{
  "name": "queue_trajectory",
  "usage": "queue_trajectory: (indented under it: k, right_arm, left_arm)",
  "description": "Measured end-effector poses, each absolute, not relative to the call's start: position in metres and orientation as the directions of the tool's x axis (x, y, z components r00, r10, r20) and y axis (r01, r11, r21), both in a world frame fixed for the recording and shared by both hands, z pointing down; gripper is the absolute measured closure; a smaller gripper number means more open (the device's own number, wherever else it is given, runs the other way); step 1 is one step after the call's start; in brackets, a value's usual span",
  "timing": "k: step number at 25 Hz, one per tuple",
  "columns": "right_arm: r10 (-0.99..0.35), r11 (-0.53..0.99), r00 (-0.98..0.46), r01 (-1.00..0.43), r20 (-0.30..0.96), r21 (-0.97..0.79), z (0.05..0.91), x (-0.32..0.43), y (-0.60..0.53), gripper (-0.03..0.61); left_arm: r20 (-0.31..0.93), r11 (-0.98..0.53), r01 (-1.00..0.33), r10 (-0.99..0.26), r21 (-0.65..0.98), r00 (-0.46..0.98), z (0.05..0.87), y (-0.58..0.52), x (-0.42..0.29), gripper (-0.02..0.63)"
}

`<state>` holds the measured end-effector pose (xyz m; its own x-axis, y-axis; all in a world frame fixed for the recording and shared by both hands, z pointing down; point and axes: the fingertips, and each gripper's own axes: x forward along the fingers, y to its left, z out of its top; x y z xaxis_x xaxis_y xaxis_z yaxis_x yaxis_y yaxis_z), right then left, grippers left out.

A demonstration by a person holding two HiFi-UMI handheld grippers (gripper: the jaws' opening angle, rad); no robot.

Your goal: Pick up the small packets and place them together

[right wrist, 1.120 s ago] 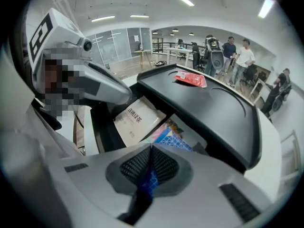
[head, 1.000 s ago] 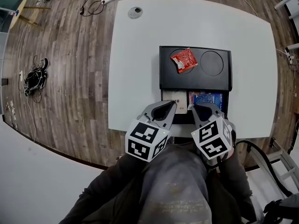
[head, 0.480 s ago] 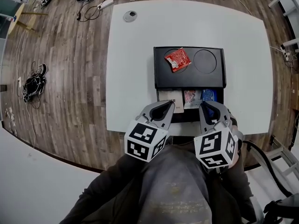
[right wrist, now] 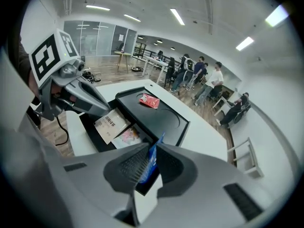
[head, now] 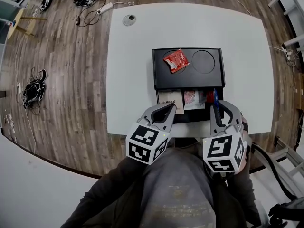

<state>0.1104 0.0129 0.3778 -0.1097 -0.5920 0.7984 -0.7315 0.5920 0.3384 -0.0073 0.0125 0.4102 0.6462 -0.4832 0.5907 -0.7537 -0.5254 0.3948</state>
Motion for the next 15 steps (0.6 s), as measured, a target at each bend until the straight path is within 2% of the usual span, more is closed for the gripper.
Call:
queue_trajectory:
  k: [4, 9, 15]
  right_arm:
    - [-0.598, 0.553, -0.111, -0.775, 0.794, 0.308, 0.375, 0.117, 0.011, 0.505]
    - [-0.613, 0.552, -0.063, -0.747, 0.788, 0.369, 0.375, 0.119, 0.011, 0.505]
    - [-0.615, 0.480, -0.047, -0.814, 0.787, 0.326, 0.369, 0.139, 0.012, 0.505]
  left_arm:
    - [0.587, -0.530, -0.750, -0.483, 0.395, 0.650, 0.409, 0.013, -0.007, 0.621]
    - [0.585, -0.532, -0.748, -0.482, 0.396, 0.652, 0.409, 0.013, -0.007, 0.621]
    - [0.582, -0.537, -0.744, -0.478, 0.399, 0.657, 0.409, 0.014, -0.008, 0.621]
